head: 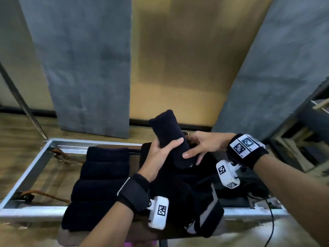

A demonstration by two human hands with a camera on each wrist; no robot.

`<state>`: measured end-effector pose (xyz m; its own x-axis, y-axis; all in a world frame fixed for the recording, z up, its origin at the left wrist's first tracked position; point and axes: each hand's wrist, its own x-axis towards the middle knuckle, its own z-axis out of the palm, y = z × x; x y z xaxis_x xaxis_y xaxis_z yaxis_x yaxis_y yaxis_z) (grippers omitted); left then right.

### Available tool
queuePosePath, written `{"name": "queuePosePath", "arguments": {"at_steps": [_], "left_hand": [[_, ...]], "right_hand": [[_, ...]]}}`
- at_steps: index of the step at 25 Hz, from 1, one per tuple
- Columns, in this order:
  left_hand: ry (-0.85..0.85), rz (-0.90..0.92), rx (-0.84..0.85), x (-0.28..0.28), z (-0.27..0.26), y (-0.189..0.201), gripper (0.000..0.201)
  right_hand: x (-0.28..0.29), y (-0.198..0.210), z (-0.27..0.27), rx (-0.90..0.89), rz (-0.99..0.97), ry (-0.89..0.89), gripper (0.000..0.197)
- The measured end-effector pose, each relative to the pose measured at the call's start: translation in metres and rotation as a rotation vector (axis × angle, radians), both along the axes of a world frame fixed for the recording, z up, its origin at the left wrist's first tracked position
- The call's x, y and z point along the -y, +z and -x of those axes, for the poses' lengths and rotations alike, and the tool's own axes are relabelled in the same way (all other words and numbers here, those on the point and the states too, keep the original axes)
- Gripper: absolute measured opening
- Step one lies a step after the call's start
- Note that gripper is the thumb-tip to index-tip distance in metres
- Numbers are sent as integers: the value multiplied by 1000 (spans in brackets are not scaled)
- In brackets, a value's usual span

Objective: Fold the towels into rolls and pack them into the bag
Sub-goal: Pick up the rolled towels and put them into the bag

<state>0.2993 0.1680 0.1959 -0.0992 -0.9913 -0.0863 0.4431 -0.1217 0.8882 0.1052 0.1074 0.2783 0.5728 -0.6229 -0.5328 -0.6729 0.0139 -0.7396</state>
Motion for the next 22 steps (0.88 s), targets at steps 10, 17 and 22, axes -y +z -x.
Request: {"name": "queuePosePath", "arguments": {"at_steps": [10,17,22], "left_hand": [[-397,418,1648,-30,-29,-32,65],[-307,457,1554,-32,-28,-26,35],[-269,514,1488,-33,-15,-30,34]], "right_hand": [[14,-72,37,80,17,-153,47],[5,-107,53,-355,-63,157,49],[4,-113,21,-586,-92,379,43]]}}
